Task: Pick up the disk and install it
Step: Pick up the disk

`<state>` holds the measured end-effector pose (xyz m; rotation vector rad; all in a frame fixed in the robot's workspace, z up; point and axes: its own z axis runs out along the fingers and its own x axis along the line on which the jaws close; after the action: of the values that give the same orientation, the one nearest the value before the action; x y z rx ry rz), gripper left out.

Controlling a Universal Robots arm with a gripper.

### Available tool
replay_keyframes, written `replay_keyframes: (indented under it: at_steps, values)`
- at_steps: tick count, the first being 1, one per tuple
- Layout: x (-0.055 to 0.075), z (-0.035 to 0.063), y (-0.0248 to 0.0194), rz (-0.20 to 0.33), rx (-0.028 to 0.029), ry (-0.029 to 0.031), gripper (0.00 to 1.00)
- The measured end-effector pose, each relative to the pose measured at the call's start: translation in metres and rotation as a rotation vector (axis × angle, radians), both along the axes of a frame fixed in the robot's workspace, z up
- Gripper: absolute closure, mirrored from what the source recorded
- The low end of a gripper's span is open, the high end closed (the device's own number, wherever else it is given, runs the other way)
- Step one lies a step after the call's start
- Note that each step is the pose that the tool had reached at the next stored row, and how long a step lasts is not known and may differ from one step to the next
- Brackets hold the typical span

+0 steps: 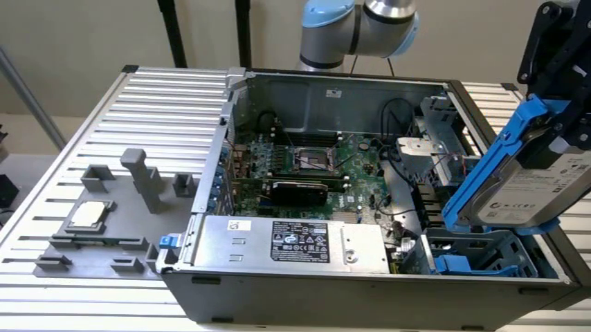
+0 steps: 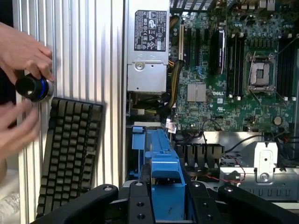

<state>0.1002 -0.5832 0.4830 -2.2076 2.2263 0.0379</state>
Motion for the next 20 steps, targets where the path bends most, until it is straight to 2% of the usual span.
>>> replay_keyframes:
  at_steps: [10, 20]
  values:
    - [0.000, -0.0006, 0.0000, 0.000, 0.0000, 0.0000, 1.00]
    - [0.000, -0.0171, 0.0001, 0.000, -0.0004, 0.0000, 1.00]
